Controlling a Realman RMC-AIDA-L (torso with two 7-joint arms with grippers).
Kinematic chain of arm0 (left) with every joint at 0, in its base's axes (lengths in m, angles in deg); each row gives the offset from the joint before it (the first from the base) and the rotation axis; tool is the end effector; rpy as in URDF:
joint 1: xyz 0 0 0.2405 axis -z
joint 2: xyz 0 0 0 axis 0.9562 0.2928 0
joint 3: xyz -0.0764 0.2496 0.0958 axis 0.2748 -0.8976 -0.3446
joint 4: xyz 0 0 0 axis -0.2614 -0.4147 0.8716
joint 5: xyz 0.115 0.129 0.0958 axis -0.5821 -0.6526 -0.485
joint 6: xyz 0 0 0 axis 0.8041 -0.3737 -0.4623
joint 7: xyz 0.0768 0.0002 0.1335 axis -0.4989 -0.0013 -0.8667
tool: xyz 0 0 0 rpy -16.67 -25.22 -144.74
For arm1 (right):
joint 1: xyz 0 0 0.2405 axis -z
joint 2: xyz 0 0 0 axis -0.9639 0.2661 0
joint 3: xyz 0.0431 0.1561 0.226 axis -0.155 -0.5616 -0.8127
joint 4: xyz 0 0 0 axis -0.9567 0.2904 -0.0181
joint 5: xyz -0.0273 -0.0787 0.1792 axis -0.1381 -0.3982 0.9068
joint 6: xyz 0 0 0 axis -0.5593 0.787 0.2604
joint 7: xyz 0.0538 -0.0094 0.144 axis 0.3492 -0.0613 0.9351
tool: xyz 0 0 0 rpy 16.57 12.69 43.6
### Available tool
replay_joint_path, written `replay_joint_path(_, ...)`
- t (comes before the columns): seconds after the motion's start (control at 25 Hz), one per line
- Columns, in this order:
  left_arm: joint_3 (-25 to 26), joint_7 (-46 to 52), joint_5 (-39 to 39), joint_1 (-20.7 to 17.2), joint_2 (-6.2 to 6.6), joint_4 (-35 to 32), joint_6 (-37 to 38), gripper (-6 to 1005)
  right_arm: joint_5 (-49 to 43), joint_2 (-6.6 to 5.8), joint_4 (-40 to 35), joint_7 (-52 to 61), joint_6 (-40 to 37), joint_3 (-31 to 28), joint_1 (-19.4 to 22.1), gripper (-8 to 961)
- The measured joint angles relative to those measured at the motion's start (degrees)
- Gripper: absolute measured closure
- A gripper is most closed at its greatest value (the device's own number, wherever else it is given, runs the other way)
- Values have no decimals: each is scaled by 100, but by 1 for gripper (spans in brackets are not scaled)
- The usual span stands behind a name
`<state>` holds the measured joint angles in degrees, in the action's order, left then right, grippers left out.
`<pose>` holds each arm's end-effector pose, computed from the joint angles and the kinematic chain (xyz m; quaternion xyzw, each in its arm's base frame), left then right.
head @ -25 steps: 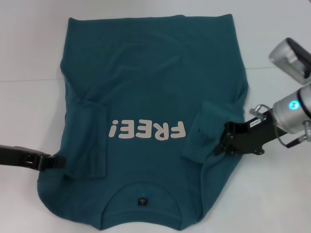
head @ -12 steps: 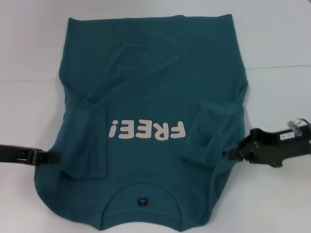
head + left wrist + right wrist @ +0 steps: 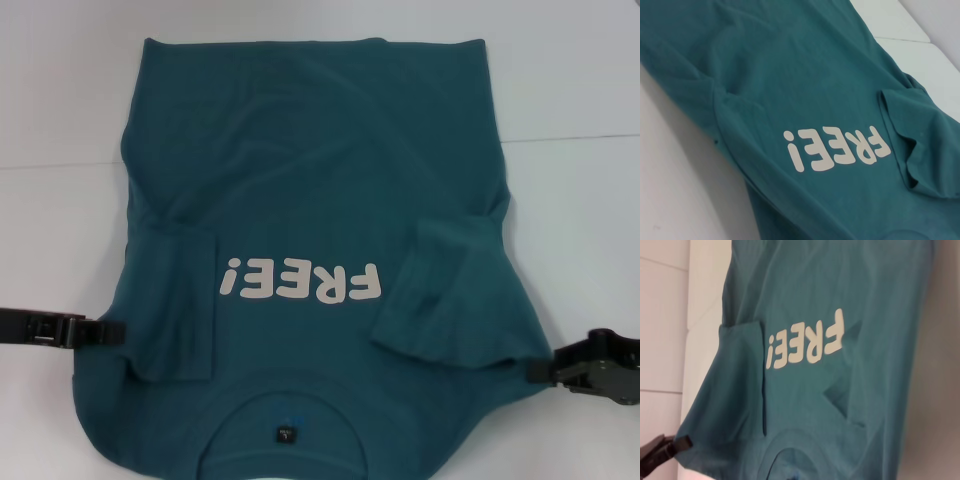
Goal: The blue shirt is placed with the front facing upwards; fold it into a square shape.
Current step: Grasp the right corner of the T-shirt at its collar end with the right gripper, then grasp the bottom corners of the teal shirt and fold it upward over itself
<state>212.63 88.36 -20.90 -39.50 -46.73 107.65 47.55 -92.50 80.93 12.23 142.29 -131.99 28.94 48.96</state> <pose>-0.2908 0.3536 0.0347 -0.8543 -0.4935 -0.0827 0.1404 0.3260 0.2983 0.0261 -0.6722 0.7197 0.1658 0.0516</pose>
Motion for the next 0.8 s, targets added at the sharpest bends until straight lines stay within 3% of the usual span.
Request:
replay_joint_path(0.28,310,178,3,-34,35,-17,163,958,42,-296,516,-382,-35,-560,69,889)
replay_joint_path(0.32,396,183,3,-34,42,-14,219,958,47,-402,652,-435,-65,-697,95,889)
replay_joint_path(0.52,711,194,3,-99,50,-12,501,958,49,-533,900,-565,-111,-927,169,889)
replay_joint_path(0.8,764,257,11,-237,0,-23,641,957,51,-594,958,-643,-285,-1151,309,889)
